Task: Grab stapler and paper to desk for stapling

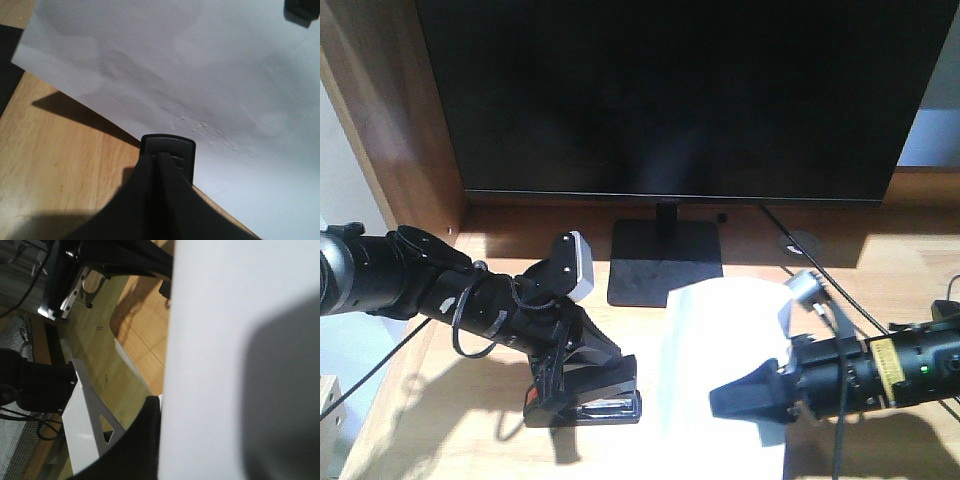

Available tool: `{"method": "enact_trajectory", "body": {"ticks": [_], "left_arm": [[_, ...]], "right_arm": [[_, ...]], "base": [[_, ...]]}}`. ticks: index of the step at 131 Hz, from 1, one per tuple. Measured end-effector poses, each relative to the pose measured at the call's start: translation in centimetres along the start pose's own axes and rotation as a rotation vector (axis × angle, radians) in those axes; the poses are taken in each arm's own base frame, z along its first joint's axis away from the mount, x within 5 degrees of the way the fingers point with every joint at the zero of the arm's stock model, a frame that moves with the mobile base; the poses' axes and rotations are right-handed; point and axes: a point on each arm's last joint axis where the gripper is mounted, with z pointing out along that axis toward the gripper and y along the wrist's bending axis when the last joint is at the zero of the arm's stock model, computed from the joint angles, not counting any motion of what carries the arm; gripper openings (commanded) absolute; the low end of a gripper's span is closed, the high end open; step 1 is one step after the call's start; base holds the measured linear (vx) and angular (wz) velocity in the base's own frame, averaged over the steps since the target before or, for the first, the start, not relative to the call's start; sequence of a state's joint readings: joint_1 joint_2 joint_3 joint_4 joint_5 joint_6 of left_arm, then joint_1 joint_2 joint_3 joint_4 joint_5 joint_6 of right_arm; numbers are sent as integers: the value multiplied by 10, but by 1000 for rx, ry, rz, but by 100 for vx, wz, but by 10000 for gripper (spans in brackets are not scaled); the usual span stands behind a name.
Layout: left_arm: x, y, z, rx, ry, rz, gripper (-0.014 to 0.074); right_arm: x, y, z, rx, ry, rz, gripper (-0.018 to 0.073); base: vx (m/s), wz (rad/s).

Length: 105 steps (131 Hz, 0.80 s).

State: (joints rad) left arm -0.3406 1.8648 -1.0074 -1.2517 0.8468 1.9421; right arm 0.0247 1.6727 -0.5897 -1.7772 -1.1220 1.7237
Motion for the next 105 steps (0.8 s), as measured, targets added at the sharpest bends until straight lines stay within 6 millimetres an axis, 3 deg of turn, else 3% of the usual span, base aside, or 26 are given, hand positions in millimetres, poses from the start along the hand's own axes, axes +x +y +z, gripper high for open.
{"method": "enact_trajectory", "body": {"ticks": [105], "left_arm": [[0, 0, 0, 0, 0, 0, -6]], "right_arm": [[1, 5, 2, -45, 14, -44, -3]], "base": [[0, 0]]}}
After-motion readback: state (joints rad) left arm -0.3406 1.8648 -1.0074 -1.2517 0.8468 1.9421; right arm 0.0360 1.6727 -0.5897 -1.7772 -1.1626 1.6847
